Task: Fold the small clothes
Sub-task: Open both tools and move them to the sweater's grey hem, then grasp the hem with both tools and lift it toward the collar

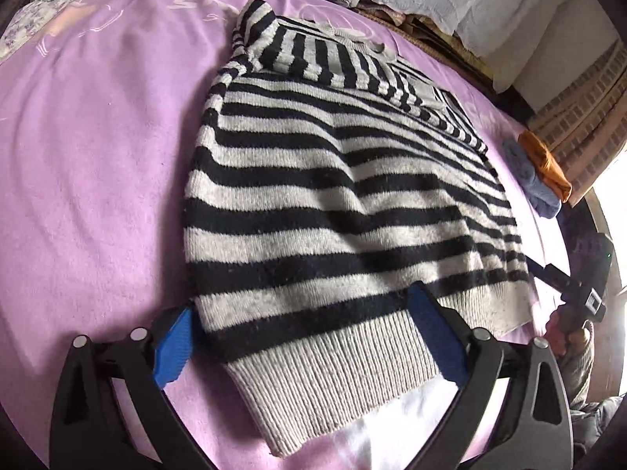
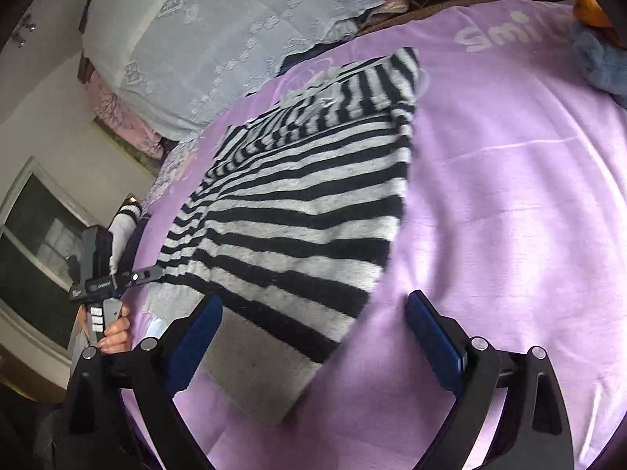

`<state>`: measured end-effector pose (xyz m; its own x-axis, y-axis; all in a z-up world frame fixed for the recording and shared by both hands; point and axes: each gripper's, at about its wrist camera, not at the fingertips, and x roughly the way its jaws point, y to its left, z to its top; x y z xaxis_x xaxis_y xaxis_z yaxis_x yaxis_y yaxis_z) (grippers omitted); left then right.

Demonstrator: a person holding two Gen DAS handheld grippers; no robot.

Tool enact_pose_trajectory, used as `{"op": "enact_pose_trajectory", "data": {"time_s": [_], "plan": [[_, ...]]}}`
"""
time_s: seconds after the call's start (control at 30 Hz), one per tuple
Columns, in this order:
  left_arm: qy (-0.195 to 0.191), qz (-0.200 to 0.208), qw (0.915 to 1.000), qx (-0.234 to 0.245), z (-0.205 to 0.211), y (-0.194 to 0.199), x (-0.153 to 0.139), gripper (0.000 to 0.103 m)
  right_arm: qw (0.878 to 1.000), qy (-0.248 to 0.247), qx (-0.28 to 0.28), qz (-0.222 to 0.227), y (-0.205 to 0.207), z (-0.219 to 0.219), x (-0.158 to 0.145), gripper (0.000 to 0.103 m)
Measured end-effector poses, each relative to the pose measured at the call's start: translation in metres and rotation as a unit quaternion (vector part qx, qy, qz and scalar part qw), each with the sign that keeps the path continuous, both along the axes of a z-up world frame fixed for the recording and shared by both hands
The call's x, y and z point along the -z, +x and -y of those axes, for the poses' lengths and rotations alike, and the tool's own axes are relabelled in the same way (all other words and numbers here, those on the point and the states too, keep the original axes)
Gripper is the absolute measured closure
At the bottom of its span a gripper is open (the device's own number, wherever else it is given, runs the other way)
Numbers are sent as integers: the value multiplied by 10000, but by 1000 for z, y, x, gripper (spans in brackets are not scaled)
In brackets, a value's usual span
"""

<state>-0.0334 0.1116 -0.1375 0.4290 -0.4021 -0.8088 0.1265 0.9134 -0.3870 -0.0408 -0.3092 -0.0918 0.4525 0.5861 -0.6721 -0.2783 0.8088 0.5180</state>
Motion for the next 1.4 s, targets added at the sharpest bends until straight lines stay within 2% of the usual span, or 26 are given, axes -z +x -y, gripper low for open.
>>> {"op": "enact_pose_trajectory", "data": {"time_s": [0.07, 0.1, 0.2, 0.33, 0.43, 0.53, 0.57, 0.6, 0.63, 0.67, 0.7, 0.9, 1.1, 1.4], "plan": [[66, 19, 10000, -38, 1, 0, 0, 20, 9999, -64, -82, -10, 4, -7, 2, 14], [89, 37, 9999, -27, 2, -1, 0, 29, 9999, -71, -101, -14, 5, -9, 2, 16], [48, 57, 10000, 57, 4, -7, -1, 45, 9997, -120, -196, -49, 3, -11, 4, 26], [53, -1, 9999, 128, 5, -7, 1, 46, 9990, -95, -417, -144, -3, -11, 6, 28], [-107, -64, 9999, 59, 3, 5, 4, 36, 9988, -45, -461, -158, 5, -19, 9, 30], [-133, -66, 9999, 37, 4, 10, 4, 38, 9983, -211, -530, -103, 8, -32, 10, 49], [-21, -4, 10000, 3, 5, 7, 3, 51, 9982, -245, -536, -99, 8, -33, 11, 62], [33, 17, 10000, -14, 4, 5, 3, 67, 9982, -172, -551, -136, 7, -32, 12, 69], [-5, 16, 10000, -28, 3, 3, 3, 74, 9982, -52, -562, -200, 8, -29, 13, 78], [-127, 1, 9999, -33, 0, 3, 3, 82, 9984, 7, -525, -210, 7, -27, 14, 81], [-228, 9, 9997, -76, -4, 2, 2, 86, 9985, 30, -501, -199, 7, -26, 13, 83], [-249, 231, 9993, -122, -6, 3, -15, 90, 9980, 449, -449, 15, 11, -19, -8, 85], [-286, 592, 9974, -312, -15, 10, -41, 91, 9971, 596, -440, 172, 23, -20, -25, 86], [-159, 903, 9953, -302, -8, 28, -64, 94, 9956, 840, -289, 284, 48, -13, -44, 86]]}}
